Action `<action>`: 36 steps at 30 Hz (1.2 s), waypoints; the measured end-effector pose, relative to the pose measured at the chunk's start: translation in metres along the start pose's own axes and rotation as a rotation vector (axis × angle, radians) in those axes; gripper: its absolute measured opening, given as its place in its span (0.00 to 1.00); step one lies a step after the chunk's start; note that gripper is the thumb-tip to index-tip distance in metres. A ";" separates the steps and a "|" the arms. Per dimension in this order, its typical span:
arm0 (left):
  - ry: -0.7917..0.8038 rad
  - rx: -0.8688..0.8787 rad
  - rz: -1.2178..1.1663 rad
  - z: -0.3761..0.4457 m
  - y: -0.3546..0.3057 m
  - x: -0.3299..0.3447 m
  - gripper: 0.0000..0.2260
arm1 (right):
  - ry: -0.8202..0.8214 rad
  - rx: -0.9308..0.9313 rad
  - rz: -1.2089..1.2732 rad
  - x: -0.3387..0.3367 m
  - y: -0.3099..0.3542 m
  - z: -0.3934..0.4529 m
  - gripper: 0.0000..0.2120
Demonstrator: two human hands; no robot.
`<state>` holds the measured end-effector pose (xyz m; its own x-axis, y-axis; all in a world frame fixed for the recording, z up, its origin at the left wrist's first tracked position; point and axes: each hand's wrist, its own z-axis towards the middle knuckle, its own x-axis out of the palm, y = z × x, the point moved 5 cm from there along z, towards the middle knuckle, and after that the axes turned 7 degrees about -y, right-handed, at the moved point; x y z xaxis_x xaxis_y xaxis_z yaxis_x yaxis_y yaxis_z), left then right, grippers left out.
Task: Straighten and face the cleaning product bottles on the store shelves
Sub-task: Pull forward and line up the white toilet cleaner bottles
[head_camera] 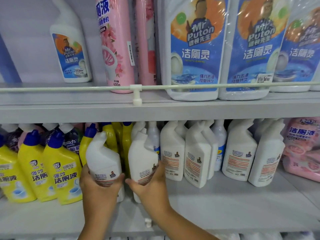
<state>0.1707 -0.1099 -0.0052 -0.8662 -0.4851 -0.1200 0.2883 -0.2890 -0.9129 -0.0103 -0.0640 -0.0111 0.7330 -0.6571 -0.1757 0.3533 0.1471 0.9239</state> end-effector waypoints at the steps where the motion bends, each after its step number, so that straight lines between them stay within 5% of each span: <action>1: 0.006 0.004 0.003 0.002 0.002 0.002 0.47 | 0.017 0.012 -0.011 0.001 -0.002 -0.001 0.51; 5: -0.032 0.047 0.073 -0.007 -0.001 -0.001 0.44 | 0.154 0.106 -0.029 -0.008 -0.006 -0.001 0.50; 8: -0.193 0.359 0.029 -0.043 -0.043 -0.014 0.31 | 0.157 0.074 -0.007 -0.040 0.002 0.002 0.36; 10: -0.058 0.487 -0.083 -0.070 -0.072 -0.003 0.21 | 0.022 0.000 0.000 -0.075 0.010 0.007 0.24; 14: 0.284 0.342 -0.210 -0.094 -0.096 0.047 0.14 | -0.359 -0.160 -0.053 -0.149 0.013 0.033 0.15; 17: 0.391 0.214 -0.187 -0.101 -0.098 0.091 0.19 | -0.393 -0.176 -0.130 -0.176 0.004 0.057 0.17; 20: 0.339 0.276 -0.116 -0.100 -0.111 0.124 0.29 | -0.225 -0.045 -0.145 -0.175 -0.008 0.072 0.20; 29: 0.303 0.104 -0.016 -0.065 -0.109 0.180 0.45 | -0.074 0.112 -0.214 -0.185 -0.020 0.083 0.20; 36: 0.482 -0.092 -0.031 -0.091 -0.099 0.189 0.43 | 0.109 0.141 -0.108 -0.225 -0.033 0.081 0.15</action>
<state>-0.0586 -0.0977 0.0269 -0.9704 -0.0337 -0.2391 0.2408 -0.2124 -0.9471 -0.2339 0.0186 0.0261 0.7567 -0.5781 -0.3051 0.3543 -0.0295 0.9347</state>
